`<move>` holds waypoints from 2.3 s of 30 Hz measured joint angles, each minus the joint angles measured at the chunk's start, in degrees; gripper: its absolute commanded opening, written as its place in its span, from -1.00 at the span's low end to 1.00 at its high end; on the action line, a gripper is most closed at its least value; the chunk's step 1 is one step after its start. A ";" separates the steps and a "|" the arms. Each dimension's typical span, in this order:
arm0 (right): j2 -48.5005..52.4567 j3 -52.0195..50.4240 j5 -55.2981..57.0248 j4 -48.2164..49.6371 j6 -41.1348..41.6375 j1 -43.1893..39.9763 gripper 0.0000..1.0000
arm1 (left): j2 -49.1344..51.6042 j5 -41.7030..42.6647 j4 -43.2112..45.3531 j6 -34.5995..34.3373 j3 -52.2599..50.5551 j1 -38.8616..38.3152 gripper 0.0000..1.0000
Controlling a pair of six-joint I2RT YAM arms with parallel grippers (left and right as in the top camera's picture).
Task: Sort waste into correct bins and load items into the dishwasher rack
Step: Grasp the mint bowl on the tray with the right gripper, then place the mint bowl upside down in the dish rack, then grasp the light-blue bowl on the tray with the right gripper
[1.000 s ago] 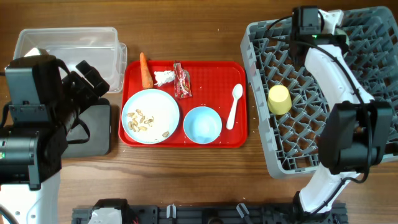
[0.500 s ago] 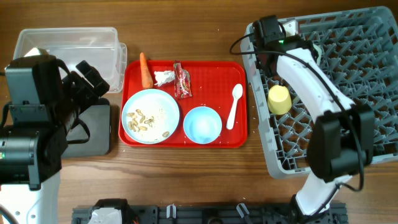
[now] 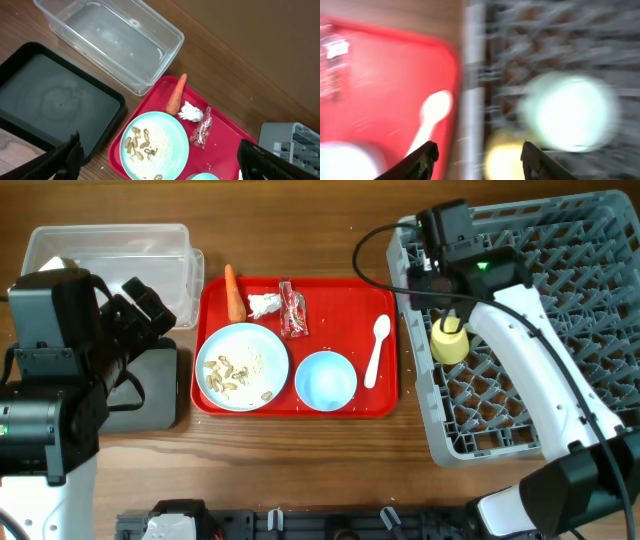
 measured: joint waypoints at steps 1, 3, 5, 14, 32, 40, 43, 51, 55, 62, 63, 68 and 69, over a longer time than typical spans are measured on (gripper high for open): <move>0.04 0.00 -4.42 -0.24 0.09 0.17 0.10 | 0.00 0.00 0.00 0.00 0.00 0.00 1.00; 0.09 -0.31 -10.62 -0.20 0.11 1.03 0.11 | 0.00 0.00 0.00 0.00 0.00 0.00 1.00; 0.26 -2.03 -15.26 -0.15 0.15 3.19 0.10 | 0.00 0.00 0.00 0.00 0.00 0.00 1.00; 8.44 -15.13 -21.40 3.02 2.40 13.25 0.12 | 0.00 0.00 0.00 0.00 0.00 0.00 1.00; 4.44 -11.21 -4.90 8.48 11.08 6.95 -0.91 | 0.04 0.00 0.00 0.00 0.00 0.00 1.00; -8.76 -10.03 26.77 11.30 11.91 -2.82 -0.91 | 0.04 0.00 -0.02 0.00 0.00 0.00 1.00; -9.90 -9.84 43.39 14.64 11.82 -8.31 -0.91 | 0.04 0.00 -0.02 0.00 0.00 0.00 1.00; -4.11 -9.84 61.94 21.18 7.15 -22.45 -0.92 | 0.04 0.00 0.00 0.00 0.00 0.00 1.00; 2.08 -9.88 63.54 27.54 3.34 -24.70 -0.92 | 0.04 0.00 0.02 0.00 0.00 0.00 1.00; 9.09 -9.90 63.43 41.59 -10.34 -24.37 -0.92 | 0.07 -0.02 -0.02 0.00 0.00 0.00 1.00; 9.84 -9.90 63.43 42.25 -12.00 -24.26 -0.91 | 0.07 0.00 0.02 0.00 0.00 0.00 1.00; 11.10 -9.90 62.64 42.49 -15.72 -23.34 -0.91 | 0.07 0.00 0.00 0.00 0.00 0.00 1.00; 11.15 -9.90 62.47 42.51 -16.04 -23.15 -0.91 | 0.07 0.00 0.00 0.00 0.00 0.00 1.00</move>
